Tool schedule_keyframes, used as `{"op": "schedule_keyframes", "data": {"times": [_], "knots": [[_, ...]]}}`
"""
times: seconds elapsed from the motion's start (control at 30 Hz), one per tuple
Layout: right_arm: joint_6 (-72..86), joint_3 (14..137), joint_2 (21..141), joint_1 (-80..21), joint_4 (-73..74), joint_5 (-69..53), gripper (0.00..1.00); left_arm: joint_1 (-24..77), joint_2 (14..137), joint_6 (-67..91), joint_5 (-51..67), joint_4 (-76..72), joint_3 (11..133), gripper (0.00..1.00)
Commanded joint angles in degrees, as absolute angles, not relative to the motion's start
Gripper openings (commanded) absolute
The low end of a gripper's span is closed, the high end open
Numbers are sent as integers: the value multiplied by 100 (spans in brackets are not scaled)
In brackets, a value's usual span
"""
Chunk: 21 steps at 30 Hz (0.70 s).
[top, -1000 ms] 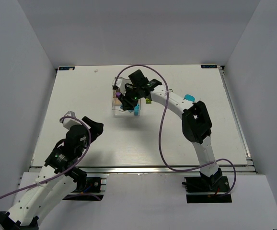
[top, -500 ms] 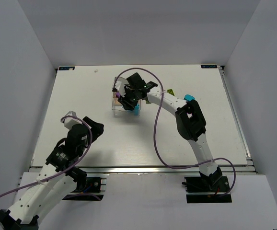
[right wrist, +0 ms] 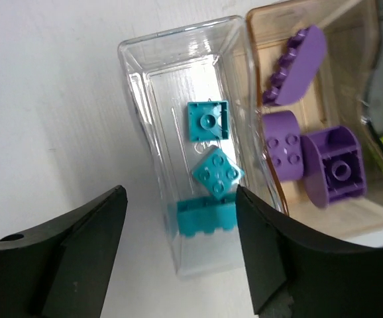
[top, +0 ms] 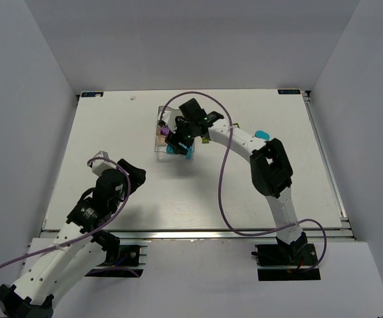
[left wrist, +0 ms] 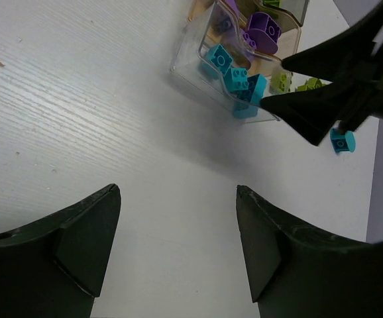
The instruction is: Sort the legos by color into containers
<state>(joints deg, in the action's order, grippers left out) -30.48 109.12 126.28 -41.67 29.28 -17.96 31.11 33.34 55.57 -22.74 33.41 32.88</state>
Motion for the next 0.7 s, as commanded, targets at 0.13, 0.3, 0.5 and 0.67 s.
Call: {"op": "schedule_keyframes", "data": {"times": [0.13,0.3,0.5,0.67], "knots": [[-2304,10302,11225,-3332,2523,-1960,67,3094,3375,5423,-2127,2936,3129,80],[-2022,9519,10785,-2534,2434,-1863,63,3102,3401,5432,-2030,2725,2988,80],[-2020,9307,10863,-1689,2759,-1426,73,3094,3472,5423,-1978,2646,2962,80],[-3021,9808,11372,-1206,3585,-836,89,3094,3507,5423,-1934,2532,2909,80]]}}
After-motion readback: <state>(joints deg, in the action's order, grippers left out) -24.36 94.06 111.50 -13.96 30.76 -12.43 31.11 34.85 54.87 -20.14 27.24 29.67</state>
